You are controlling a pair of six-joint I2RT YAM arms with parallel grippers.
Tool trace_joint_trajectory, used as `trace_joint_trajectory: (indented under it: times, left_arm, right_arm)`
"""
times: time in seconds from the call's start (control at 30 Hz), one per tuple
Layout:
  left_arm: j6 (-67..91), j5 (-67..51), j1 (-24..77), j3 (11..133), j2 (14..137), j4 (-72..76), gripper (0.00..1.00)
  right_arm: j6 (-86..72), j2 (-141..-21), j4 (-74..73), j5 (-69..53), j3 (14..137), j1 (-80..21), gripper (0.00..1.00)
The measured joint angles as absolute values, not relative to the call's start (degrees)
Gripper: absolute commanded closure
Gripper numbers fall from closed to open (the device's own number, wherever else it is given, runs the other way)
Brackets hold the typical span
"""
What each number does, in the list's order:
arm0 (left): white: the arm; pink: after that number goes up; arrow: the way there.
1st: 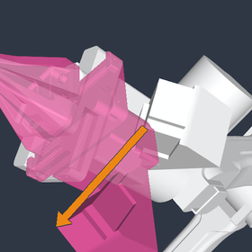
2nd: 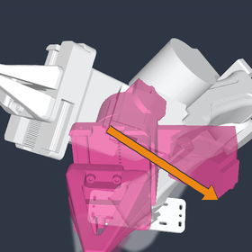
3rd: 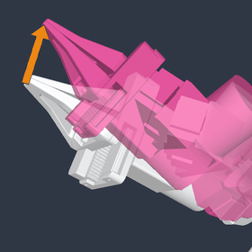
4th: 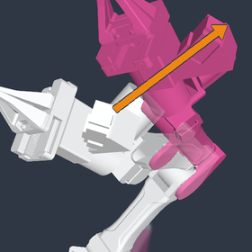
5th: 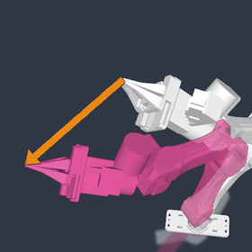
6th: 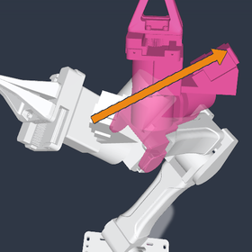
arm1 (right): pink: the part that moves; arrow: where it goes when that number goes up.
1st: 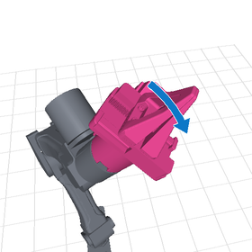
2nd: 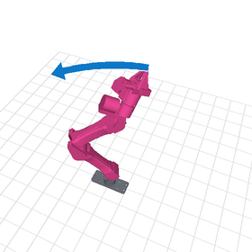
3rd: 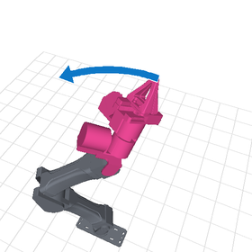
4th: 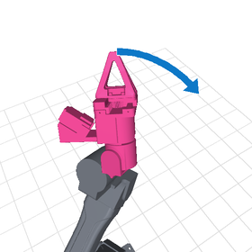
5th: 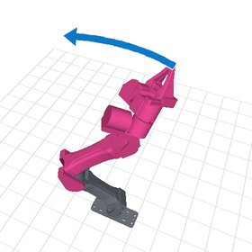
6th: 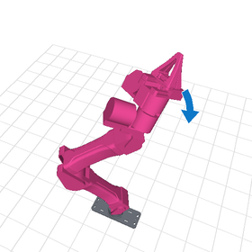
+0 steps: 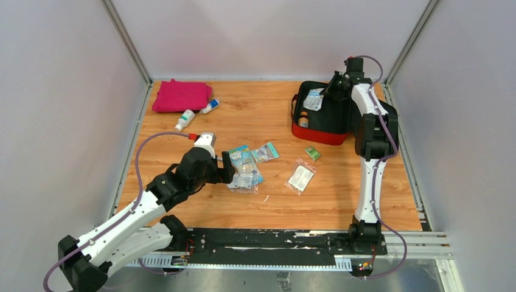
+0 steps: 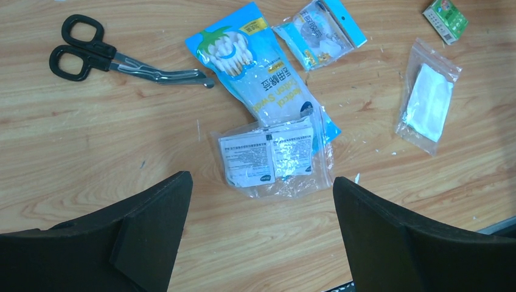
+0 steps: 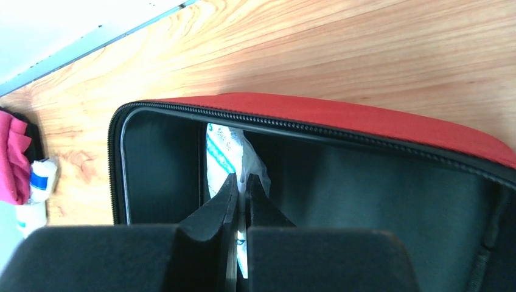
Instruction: Organize the medicine kit
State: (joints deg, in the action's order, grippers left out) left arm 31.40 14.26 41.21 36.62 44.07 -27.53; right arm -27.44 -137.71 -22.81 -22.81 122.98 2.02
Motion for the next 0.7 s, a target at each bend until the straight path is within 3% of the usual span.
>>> trace_joint_trajectory:
  times: [0.23,0.43,0.7]
  left_arm:
    - [31.35,14.41,41.21,36.1,44.53,-27.44,0.08]
    - [31.16,14.66,41.21,35.97,44.53,-27.53,0.08]
    - [31.22,14.83,41.21,35.97,44.45,-27.88,0.07]
  right_arm:
    - [-29.36,-140.86,-22.9,-25.76,125.97,1.48,0.79]
    - [-29.71,-140.86,-23.38,-24.82,125.97,1.26,0.51]
    - [-27.33,-134.1,-26.89,-16.75,122.04,1.1,0.46]
